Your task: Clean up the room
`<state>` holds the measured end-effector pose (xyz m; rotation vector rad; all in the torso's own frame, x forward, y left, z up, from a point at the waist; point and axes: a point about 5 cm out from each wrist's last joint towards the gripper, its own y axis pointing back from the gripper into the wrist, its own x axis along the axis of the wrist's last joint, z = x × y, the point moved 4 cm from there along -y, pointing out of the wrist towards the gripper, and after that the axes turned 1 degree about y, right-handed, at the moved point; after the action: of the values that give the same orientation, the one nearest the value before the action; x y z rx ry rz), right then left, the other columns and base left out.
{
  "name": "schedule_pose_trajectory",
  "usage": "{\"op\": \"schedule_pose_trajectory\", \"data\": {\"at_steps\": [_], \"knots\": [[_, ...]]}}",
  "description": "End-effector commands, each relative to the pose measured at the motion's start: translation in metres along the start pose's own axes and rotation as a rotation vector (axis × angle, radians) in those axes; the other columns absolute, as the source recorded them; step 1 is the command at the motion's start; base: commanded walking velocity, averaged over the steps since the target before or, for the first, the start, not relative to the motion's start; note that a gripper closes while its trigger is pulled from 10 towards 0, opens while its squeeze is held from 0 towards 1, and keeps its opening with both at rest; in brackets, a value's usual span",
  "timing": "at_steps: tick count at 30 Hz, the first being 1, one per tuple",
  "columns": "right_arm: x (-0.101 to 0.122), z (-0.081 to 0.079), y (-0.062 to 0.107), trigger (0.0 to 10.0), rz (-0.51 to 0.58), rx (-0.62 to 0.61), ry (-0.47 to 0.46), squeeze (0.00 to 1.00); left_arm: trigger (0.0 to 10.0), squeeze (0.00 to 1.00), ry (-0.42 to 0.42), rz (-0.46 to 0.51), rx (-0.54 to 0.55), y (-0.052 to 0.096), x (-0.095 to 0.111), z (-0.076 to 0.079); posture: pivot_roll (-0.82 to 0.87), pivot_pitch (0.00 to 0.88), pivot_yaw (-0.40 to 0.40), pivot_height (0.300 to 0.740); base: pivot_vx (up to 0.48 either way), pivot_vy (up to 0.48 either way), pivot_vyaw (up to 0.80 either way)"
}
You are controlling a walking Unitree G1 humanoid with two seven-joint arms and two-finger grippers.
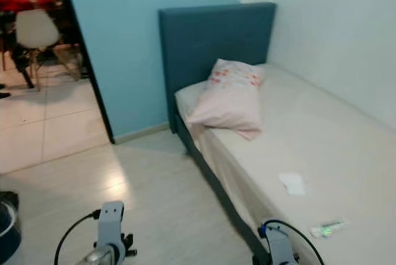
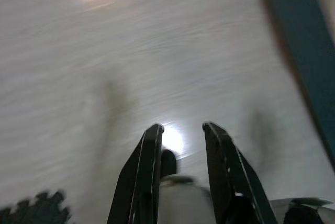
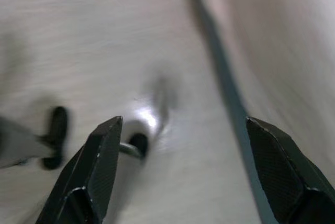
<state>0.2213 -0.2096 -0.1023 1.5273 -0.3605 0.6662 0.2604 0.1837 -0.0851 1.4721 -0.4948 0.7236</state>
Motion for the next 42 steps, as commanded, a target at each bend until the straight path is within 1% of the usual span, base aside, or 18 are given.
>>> {"op": "schedule_pose_trajectory", "data": {"at_steps": [1,4,5,6,10,13,15,17,21,26,30,32,35,36,42], "knots": [[0.000,0.003,0.001,10.0,0.008,-0.005,0.000,0.00,10.0,0.00,-0.012,-0.003,-0.007,0.000,0.001,0.002,0.07,0.000,-0.049,0.740,0.375,0.000,0.69],[-0.001,0.003,0.001,10.0,0.007,-0.011,-0.007,0.00,10.0,0.00,-0.015,-0.001,-0.009,-0.001,0.002,0.002,0.07,0.000,-0.045,0.740,0.381,0.000,0.70],[-0.005,0.007,0.002,10.0,-0.016,-0.055,0.005,0.00,10.0,0.00,-0.018,0.000,-0.015,-0.001,0.003,0.004,0.07,0.000,-0.043,0.740,0.401,0.000,0.00],[-0.007,0.009,0.002,10.0,-0.027,-0.070,0.013,0.00,10.0,0.00,-0.020,-0.001,-0.017,-0.001,0.003,0.004,0.07,0.000,-0.043,0.740,0.401,0.000,0.00],[-0.012,0.009,0.003,10.0,-0.046,-0.084,0.019,0.00,10.0,0.00,-0.023,-0.005,-0.022,-0.001,0.002,0.005,0.07,0.000,-0.041,0.740,0.443,0.000,0.00],[-0.024,0.009,0.005,10.0,-0.079,-0.106,-0.003,0.00,10.0,0.00,-0.030,-0.016,-0.036,0.000,-0.002,0.007,0.07,0.000,-0.041,0.740,0.480,0.000,0.00],[-0.027,0.009,0.005,10.0,-0.086,-0.111,-0.013,0.00,10.0,0.00,-0.030,-0.017,-0.037,0.000,-0.002,0.007,0.07,0.000,-0.041,0.740,0.480,0.000,0.00],[-0.033,0.011,0.007,10.0,-0.102,-0.122,-0.049,0.00,10.0,0.00,-0.030,-0.019,-0.046,0.000,-0.003,0.008,0.08,0.000,-0.044,0.740,0.480,0.000,-0.80],[-0.044,0.016,0.011,10.0,-0.132,-0.146,-0.073,0.00,10.0,0.00,-0.032,-0.020,-0.053,0.000,-0.003,0.009,0.08,0.000,-0.044,0.740,0.463,0.000,-0.80],[-0.053,0.019,0.014,10.0,-0.156,-0.157,-0.070,0.00,10.0,0.00,-0.034,-0.016,-0.060,-0.001,-0.001,0.011,0.08,0.000,-0.045,0.740,0.409,0.000,-0.80],[-0.056,0.023,0.017,10.0,-0.158,-0.175,-0.042,0.00,10.0,0.00,-0.036,-0.009,-0.064,-0.001,0.003,0.012,0.08,0.000,-0.045,0.740,0.407,0.000,-0.79],[-0.057,0.024,0.017,10.0,-0.161,-0.175,-0.029,0.00,10.0,0.00,-0.037,-0.006,-0.065,-0.002,0.004,0.013,0.08,0.000,-0.047,0.740,0.405,0.000,0.00],[-0.058,0.025,0.018,10.0,-0.166,-0.172,-0.034,0.00,10.0,0.00,-0.038,-0.003,-0.063,-0.002,0.005,0.013,0.08,0.000,-0.048,0.740,0.405,0.000,0.00],[-0.059,0.021,0.018,10.0,-0.157,-0.128,-0.060,0.00,10.0,0.00,-0.039,-0.001,-0.061,-0.002,0.005,0.013,0.08,0.000,-0.048,0.740,0.401,0.000,0.00],[-0.060,0.014,0.017,10.0,-0.169,-0.086,0.005,0.00,10.0,0.00,-0.042,-0.003,-0.058,-0.001,0.004,0.012,0.08,0.000,-0.046,0.740,0.404,0.000,0.71]]}}
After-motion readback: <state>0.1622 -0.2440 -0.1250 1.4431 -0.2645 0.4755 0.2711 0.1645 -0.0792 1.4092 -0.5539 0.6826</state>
